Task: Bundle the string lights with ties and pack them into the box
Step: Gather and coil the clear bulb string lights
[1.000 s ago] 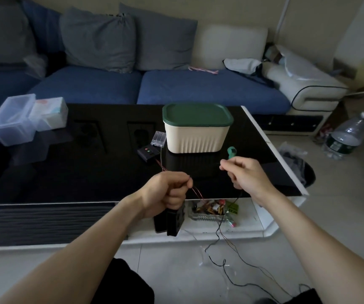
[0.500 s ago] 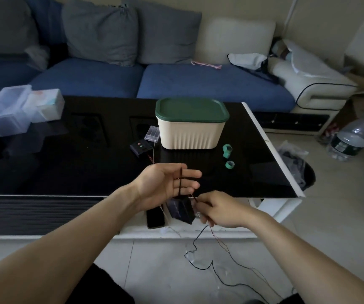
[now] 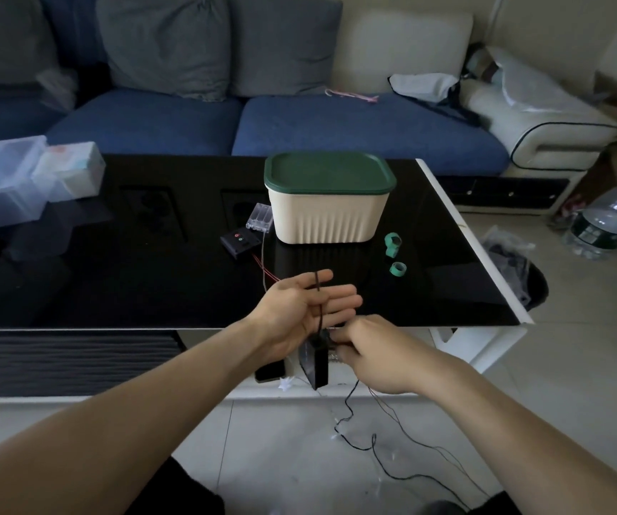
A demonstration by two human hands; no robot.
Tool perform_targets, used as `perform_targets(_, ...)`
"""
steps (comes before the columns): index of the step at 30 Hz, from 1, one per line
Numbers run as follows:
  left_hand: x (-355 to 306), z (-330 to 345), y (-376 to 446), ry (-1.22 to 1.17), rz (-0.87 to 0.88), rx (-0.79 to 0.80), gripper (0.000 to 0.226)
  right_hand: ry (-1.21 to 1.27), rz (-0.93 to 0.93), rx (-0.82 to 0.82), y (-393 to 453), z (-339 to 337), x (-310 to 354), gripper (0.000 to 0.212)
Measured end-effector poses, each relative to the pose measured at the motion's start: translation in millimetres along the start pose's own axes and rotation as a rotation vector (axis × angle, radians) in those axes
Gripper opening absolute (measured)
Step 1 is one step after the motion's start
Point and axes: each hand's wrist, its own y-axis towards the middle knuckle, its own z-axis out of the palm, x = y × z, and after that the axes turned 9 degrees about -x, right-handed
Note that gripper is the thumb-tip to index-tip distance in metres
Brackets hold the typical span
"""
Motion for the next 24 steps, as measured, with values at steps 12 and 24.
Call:
perform_targets(12, -0.6, -8.2, 0.8, 0.347, -0.157, 0.206, 0.039, 0.298, 0.034, -0.133, -11.6, -38.5, -17.2, 0.011)
perform_targets(24, 14.1, -8.9, 14.3, 0.29, -0.229, 0.196, 0.055, 0.251, -0.008, -0.13, -0.8, -14.3, -1.1, 0.005)
